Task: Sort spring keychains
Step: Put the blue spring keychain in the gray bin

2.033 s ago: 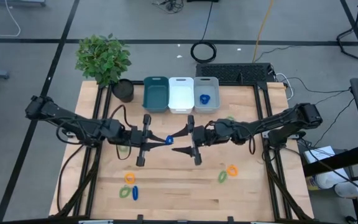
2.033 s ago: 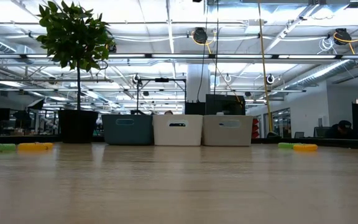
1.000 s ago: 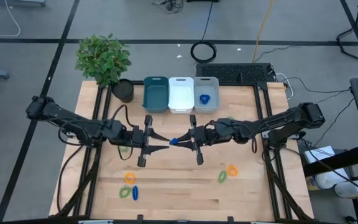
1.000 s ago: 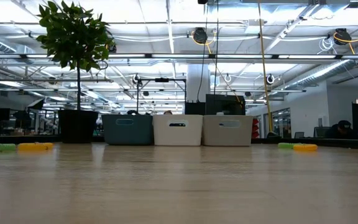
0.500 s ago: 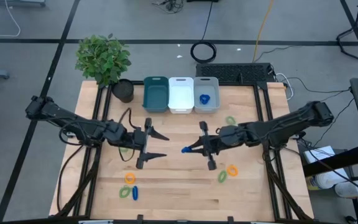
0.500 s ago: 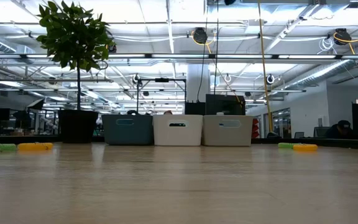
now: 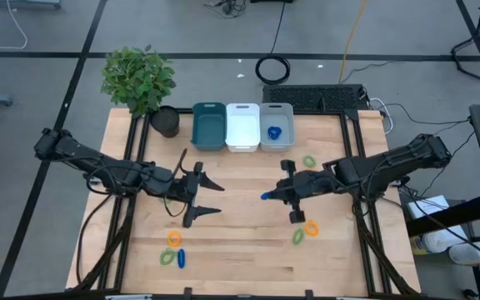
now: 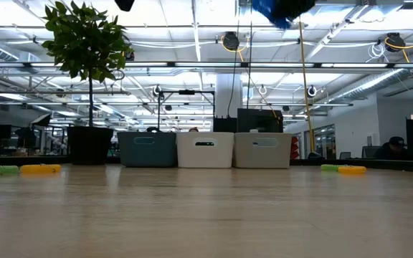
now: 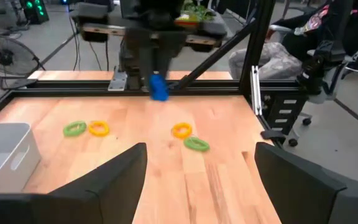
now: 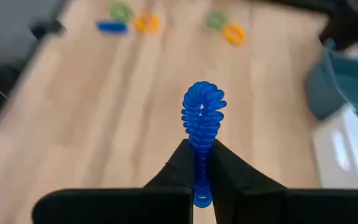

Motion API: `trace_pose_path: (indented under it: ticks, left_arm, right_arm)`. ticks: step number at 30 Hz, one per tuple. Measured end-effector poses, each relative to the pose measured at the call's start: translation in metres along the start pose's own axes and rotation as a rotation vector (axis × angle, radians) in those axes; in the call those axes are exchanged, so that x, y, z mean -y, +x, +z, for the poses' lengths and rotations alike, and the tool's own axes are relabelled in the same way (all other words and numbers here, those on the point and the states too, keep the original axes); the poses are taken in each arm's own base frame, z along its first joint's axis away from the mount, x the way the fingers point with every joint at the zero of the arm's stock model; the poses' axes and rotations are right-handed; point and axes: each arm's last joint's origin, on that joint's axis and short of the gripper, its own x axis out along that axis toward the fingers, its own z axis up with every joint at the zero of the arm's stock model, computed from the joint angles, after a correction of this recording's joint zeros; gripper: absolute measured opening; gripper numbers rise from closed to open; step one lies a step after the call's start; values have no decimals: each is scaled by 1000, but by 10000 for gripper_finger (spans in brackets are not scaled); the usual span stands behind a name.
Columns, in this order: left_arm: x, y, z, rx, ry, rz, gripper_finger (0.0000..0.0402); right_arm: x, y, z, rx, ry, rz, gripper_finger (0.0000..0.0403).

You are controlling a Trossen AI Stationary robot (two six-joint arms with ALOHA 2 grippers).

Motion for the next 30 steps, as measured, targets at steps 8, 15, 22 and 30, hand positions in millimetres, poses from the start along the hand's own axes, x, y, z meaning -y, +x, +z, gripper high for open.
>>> trace_pose_path:
  ticks: [8,15,22,30]
  left_arm:
    - [0,0,-1,-6,6,1,306]
    - [-2,0,-3,-30,9,9,310]
    - [-2,0,-8,-84,9,15,310]
    - [-2,0,-8,-85,-9,16,310]
  right_arm:
    - [57,-3,-8,-137,30,-140,8]
    - [108,-8,-17,-159,62,-199,8]
    - [149,-17,-31,-179,77,-254,8]
    - [189,-32,-44,-193,40,-371,8]
